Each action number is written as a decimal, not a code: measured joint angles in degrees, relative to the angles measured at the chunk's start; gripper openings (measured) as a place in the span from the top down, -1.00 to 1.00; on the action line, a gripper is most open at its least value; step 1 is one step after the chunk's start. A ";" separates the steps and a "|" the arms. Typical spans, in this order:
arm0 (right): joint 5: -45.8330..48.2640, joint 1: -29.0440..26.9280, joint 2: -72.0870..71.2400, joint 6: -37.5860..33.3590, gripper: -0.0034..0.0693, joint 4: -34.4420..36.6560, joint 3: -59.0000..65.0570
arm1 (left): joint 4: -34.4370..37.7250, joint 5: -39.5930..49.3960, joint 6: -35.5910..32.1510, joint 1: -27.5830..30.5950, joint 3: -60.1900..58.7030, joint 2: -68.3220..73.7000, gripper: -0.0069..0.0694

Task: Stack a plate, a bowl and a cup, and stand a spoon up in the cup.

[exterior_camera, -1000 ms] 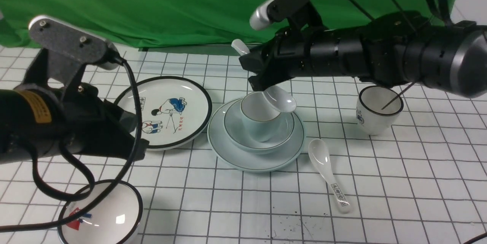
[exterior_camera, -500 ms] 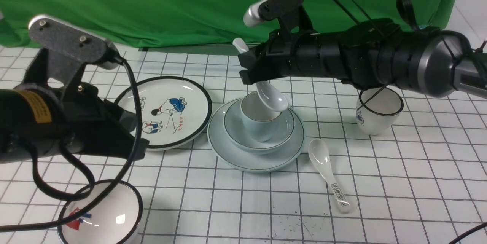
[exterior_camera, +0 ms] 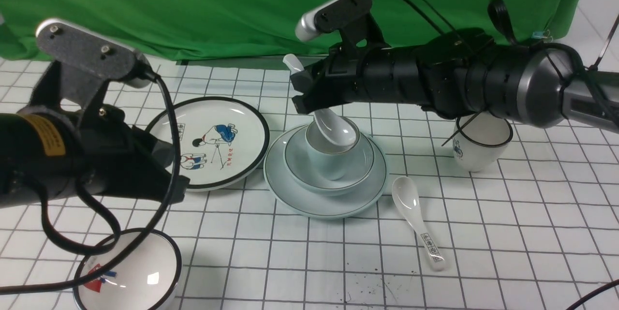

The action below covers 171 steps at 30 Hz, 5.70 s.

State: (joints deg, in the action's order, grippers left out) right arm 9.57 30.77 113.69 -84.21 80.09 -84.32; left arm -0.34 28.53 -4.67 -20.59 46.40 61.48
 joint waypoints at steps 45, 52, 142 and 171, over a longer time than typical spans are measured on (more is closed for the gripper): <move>12.97 0.00 -33.72 32.85 0.87 -38.72 3.77 | -1.50 10.28 3.04 0.00 -10.06 -36.54 0.89; 8.74 0.00 -49.87 34.02 0.87 -40.33 17.72 | -1.50 10.60 3.04 0.00 -13.40 -45.65 0.89; 3.06 -31.72 -113.71 88.99 0.87 -83.01 84.81 | -1.44 10.45 3.28 0.00 -14.35 -46.37 0.89; 3.13 -31.65 -113.71 89.02 0.72 -83.01 84.81 | -1.54 -7.14 3.28 3.30 -22.68 -47.58 0.89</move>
State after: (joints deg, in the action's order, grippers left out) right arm 12.70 -0.88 -0.02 4.81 -2.92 0.49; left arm -1.88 21.39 -1.39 -17.29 23.72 13.89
